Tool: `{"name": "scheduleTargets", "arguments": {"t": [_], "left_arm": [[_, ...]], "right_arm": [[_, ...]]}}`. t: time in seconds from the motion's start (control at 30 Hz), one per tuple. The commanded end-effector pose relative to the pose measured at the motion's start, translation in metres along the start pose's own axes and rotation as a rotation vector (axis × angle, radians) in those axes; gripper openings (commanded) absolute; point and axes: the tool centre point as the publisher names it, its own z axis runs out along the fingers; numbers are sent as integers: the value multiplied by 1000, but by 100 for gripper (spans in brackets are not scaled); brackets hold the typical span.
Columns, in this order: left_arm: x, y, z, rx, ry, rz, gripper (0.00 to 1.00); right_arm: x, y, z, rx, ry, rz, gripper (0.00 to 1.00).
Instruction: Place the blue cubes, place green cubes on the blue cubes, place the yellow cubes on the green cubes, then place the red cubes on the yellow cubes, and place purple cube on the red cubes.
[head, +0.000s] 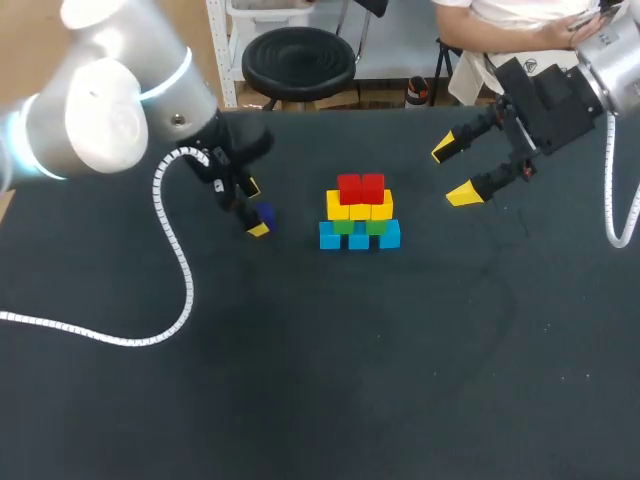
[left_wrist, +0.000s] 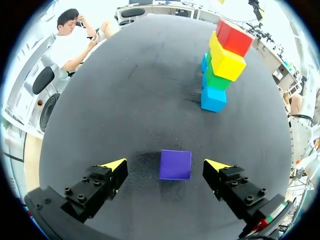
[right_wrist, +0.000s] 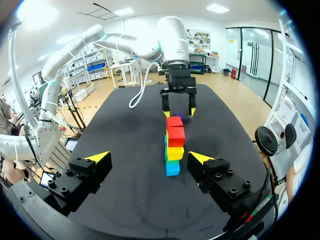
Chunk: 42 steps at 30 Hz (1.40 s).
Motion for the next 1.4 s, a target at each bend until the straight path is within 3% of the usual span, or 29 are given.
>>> {"name": "scheduleTargets", "arguments": {"t": [0.03,0.1,0.2,0.23,0.27,0.4,0.63,0.87,1.13,1.3,1.4], "left_arm": [[-4,5,1,7,12,-1,100],[-4,6,0,4,12,0,100],[-4,7,-1,0,13,1,83],[-3,7,-1,0,14,1,74],[-3,7,-1,-1,15,1,49],[-2,6,-1,-2,18,5,0],[-1,2,-8,-30,30,22,0],[-8,-6,-49,-86,17,1,0],[-26,-32,-89,-95,23,87,0],[-39,-51,-103,-101,11,154,0],[-39,-51,-103,-101,11,154,0]], "right_arm": [[0,1,0,3,-1,-1,100],[0,1,0,3,-1,-1,100],[0,1,0,3,-1,-1,100],[0,1,0,3,-1,-1,100],[0,1,0,3,-1,-1,100],[0,1,0,3,-1,-1,100],[0,1,0,3,-1,-1,100],[0,1,0,3,-1,-1,100],[0,1,0,3,-1,-1,100],[0,1,0,3,-1,-1,100],[0,1,0,3,-1,-1,100]]}}
